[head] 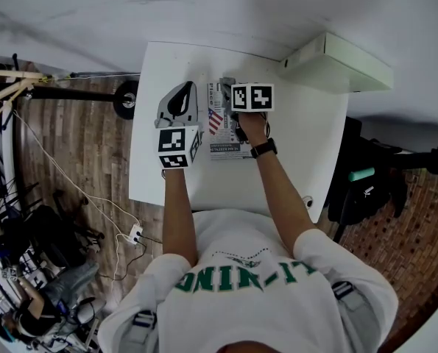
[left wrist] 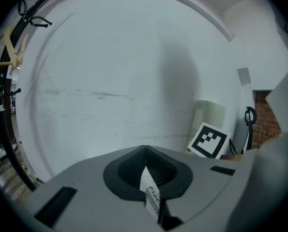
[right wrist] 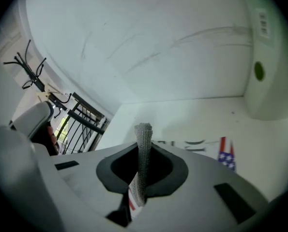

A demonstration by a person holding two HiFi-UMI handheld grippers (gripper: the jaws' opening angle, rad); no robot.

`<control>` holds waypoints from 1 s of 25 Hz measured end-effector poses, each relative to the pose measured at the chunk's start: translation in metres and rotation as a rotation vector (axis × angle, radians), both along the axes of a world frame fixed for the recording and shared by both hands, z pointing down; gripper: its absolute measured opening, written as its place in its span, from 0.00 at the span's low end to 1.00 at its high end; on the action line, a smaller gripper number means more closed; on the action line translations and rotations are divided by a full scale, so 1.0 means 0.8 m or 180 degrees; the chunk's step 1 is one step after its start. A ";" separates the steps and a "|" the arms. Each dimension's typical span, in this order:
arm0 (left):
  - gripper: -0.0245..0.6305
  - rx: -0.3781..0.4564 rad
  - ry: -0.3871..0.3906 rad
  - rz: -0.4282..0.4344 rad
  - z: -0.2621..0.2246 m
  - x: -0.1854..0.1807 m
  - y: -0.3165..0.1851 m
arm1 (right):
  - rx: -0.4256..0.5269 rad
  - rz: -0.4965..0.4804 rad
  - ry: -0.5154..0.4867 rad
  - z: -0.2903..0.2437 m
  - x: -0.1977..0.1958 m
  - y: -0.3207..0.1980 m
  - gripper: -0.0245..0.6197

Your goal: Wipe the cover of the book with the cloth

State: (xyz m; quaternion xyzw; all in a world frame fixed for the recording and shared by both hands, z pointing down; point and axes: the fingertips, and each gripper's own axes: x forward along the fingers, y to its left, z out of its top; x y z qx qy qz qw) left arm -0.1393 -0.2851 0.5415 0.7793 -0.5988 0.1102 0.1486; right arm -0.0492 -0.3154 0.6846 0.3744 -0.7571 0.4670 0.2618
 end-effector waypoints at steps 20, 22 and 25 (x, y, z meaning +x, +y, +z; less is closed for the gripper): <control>0.04 0.0103 0.0004 0.0139 -0.026 0.019 0.012 | 0.0072 0.0501 0.0415 0.022 0.137 0.001 0.09; 0.04 0.0119 0.0021 0.0117 -0.025 0.020 0.011 | 0.0032 0.0611 0.0260 0.022 0.138 -0.001 0.09; 0.04 0.0132 0.0019 0.0099 -0.026 0.018 0.012 | -0.0037 0.0655 0.0269 0.021 0.135 -0.001 0.09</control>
